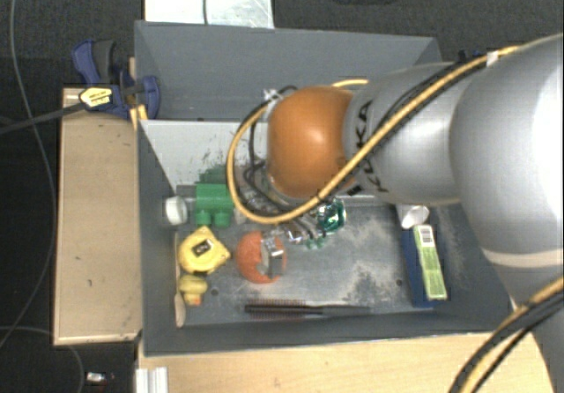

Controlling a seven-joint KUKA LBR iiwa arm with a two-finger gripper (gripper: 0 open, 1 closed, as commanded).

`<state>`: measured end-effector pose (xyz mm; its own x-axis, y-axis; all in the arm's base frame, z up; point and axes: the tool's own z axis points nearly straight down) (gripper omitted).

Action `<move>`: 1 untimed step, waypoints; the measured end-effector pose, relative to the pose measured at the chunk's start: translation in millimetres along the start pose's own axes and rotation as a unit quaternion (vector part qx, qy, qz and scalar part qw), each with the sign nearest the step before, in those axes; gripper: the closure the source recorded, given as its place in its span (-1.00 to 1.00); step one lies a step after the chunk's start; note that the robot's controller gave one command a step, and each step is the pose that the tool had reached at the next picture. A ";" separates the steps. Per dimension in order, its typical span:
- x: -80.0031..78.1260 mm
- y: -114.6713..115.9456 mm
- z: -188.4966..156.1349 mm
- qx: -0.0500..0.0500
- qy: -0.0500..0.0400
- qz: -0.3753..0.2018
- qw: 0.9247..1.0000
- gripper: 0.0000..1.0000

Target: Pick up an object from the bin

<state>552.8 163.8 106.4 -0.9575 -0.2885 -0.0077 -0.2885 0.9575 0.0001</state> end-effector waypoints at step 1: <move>52.6 -38.1 22.2 -0.001 0.000 0.059 0.998 1.00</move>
Offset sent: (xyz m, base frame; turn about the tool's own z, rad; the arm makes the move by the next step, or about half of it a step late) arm 0.0000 0.0000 0.0000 0.0000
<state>513.5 112.2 83.8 -0.9847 -0.1739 -0.0084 -0.1740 0.9847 0.0039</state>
